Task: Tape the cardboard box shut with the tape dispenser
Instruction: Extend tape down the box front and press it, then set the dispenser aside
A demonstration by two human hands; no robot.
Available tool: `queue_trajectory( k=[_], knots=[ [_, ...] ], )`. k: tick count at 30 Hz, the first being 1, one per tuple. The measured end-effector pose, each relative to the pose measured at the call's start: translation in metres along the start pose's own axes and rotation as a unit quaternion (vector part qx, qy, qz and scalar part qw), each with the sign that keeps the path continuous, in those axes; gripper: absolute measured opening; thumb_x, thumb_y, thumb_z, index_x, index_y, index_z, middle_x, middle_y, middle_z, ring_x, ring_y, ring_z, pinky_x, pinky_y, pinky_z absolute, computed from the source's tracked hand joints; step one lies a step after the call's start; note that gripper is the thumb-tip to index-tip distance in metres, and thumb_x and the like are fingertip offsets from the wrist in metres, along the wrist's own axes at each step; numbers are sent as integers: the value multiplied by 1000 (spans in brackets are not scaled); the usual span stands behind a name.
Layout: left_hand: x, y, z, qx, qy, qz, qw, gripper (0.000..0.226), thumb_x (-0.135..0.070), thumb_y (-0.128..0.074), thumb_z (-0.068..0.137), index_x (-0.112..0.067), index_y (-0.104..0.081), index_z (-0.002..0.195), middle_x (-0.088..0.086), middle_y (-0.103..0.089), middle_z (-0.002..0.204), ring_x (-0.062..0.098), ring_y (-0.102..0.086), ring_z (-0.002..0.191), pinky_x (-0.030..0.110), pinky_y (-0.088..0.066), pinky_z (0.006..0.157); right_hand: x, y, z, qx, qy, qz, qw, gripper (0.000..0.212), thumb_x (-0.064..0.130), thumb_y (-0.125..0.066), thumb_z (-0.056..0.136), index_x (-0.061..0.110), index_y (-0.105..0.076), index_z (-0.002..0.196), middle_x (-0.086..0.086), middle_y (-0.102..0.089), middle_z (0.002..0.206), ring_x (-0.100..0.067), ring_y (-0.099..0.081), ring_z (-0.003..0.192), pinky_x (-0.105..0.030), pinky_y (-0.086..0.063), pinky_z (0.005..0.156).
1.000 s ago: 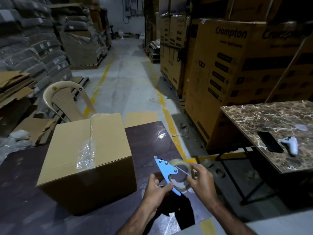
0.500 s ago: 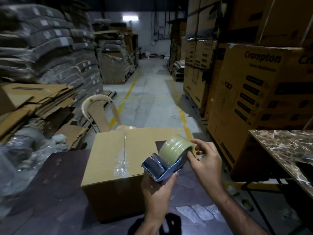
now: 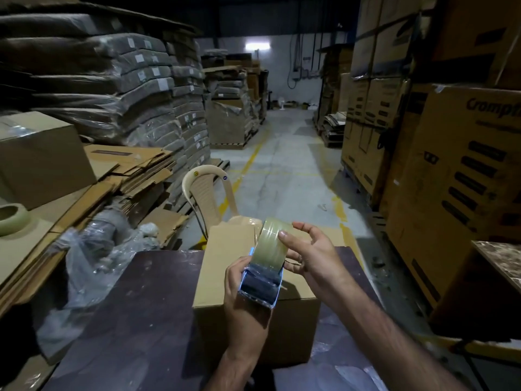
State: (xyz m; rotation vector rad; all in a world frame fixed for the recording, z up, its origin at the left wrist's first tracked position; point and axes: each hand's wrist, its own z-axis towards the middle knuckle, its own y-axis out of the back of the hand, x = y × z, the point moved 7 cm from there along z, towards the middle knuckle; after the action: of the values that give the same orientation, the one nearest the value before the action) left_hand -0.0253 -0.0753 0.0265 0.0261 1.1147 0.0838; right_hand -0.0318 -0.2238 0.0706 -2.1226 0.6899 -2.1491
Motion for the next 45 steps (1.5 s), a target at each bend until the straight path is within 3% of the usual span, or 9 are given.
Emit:
queue_trajectory(
  k=[2, 4, 12, 17, 20, 27, 33, 38, 45],
  knots=[
    [3, 5, -1, 34, 3, 23, 999, 68, 6, -73, 68, -28, -53, 124, -2, -56, 123, 19, -56, 113, 38, -56, 90, -2, -7, 8, 1, 0, 21, 1000, 45, 9, -70, 82, 13, -48, 121, -4, -72, 91, -14, -68, 69, -28, -52, 57],
    [0, 10, 6, 73, -46, 123, 989, 75, 16, -72, 66, -18, -51, 130, -4, -55, 124, 11, -55, 114, 24, -52, 94, -2, -10, 14, 0, 2, 23, 1000, 44, 7, -69, 83, 12, -48, 121, -3, -72, 86, -14, -67, 65, -27, -52, 55],
    [20, 24, 40, 196, -52, 254, 946, 57, 5, -59, 87, -21, -51, 137, -7, -58, 129, 0, -50, 113, -3, -32, 91, -21, -17, 40, -9, -15, -13, 1000, 46, 2, -67, 85, 12, -48, 125, -7, -68, 89, -16, -66, 68, -30, -52, 57],
    [29, 47, 67, 143, -25, 257, 955, 40, 1, -54, 92, -15, -60, 127, -3, -66, 120, 7, -58, 112, 22, -47, 98, -31, -20, 57, -4, -23, -34, 999, 42, 1, -68, 84, 13, -50, 120, -8, -68, 88, -19, -65, 72, -33, -53, 61],
    [30, 46, 76, 145, -9, 222, 964, 30, -5, -58, 92, -16, -66, 119, -7, -68, 106, 4, -63, 102, 33, -58, 87, -41, -19, 64, -6, -23, -49, 999, 42, 2, -69, 83, 13, -50, 118, -8, -67, 88, -21, -64, 76, -38, -53, 67],
    [39, 31, 68, 185, 11, 237, 954, 15, -21, -61, 93, -21, -69, 106, -10, -69, 96, -4, -62, 86, 7, -50, 69, -55, -11, 76, -11, -18, -66, 998, 45, 3, -71, 81, 12, -50, 120, -13, -66, 92, -23, -64, 85, -49, -54, 81],
    [47, 30, 70, 186, 53, 229, 954, 15, -19, -61, 93, -20, -70, 104, -10, -70, 93, 2, -65, 88, 18, -57, 74, -60, -8, 80, 7, -17, -77, 997, 43, 6, -73, 80, 16, -52, 116, -13, -64, 94, -25, -64, 94, -46, -57, 78],
    [47, 27, 65, 212, 60, 247, 944, 15, -27, -65, 90, -21, -69, 103, -10, -68, 94, -3, -60, 84, 3, -45, 57, -63, -6, 81, 21, -4, -95, 995, 46, 10, -74, 80, 16, -52, 120, -7, -64, 84, -25, -65, 97, -52, -55, 84],
    [58, 32, 56, 206, 127, 207, 948, 19, -33, -69, 86, -19, -70, 99, -5, -72, 83, 9, -69, 78, 20, -58, 63, -63, -4, 79, 7, 2, -74, 997, 38, 7, -70, 83, 18, -52, 114, -14, -64, 97, -23, -65, 94, -46, -57, 81]
  ],
)
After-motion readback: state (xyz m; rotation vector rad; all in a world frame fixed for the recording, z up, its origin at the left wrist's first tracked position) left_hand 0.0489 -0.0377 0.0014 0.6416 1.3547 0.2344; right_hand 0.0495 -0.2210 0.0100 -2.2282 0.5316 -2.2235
